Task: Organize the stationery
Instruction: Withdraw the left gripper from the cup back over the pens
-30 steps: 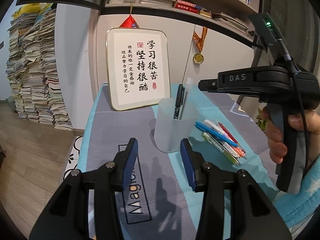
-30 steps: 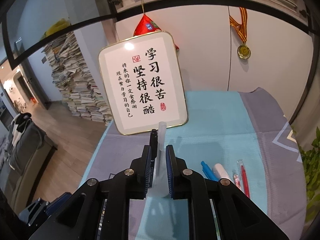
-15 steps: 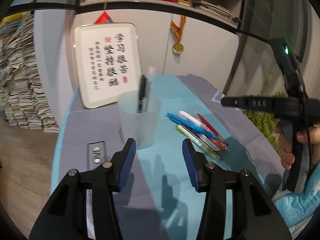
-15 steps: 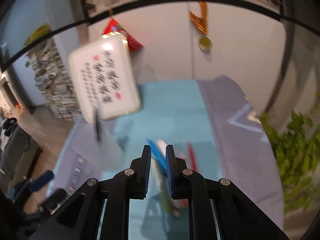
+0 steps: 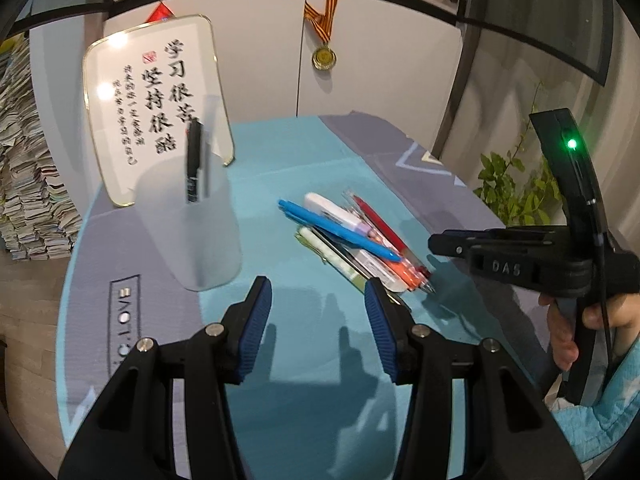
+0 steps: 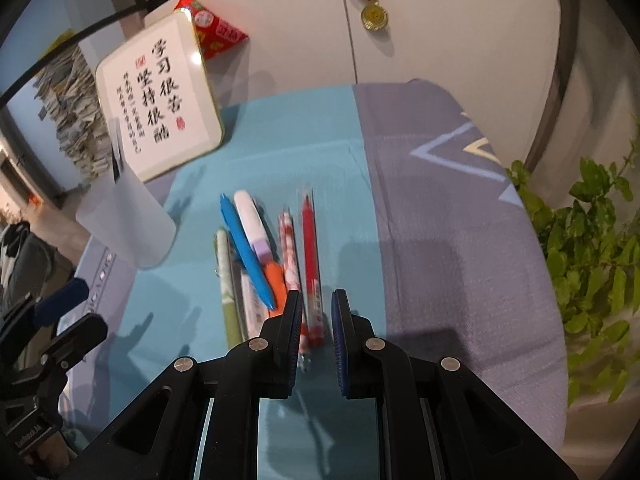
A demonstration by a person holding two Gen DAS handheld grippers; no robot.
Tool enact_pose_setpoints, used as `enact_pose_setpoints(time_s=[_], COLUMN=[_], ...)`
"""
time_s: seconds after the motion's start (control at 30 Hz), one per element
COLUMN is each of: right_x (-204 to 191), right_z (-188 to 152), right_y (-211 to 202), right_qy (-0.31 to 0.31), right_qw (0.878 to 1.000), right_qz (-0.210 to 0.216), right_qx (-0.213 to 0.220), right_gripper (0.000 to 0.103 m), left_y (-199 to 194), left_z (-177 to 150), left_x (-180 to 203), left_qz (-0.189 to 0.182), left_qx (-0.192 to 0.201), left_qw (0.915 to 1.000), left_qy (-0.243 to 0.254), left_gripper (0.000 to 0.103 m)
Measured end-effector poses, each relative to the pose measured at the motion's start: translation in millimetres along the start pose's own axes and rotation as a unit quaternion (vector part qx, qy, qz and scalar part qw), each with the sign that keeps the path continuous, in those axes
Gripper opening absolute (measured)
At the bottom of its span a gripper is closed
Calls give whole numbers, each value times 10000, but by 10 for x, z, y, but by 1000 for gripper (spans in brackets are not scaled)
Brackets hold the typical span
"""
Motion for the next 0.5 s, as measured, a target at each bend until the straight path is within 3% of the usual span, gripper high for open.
enact_pose_setpoints(time_s=[0.5], right_x=[63], right_z=[-114], right_y=[225], right_qy=[-409], right_qw=[9989], right_qz=[111], right_qx=[-210], right_gripper=[14], left_y=[552], left_z=[17], left_x=[324], left_qz=[-177], left_qx=[-666], left_qw=[9974], left_qy=[192], left_gripper=[46])
Point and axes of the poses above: each gripper's, at about its wrist camera, not at the fingertips, and y roughly the way its jaws point, x to its right, z to its top, the point moved 2 cm from there along y, roughly the way its jaws point, and after that the axes turned 14 degrees about y, right-handed, at the moved point
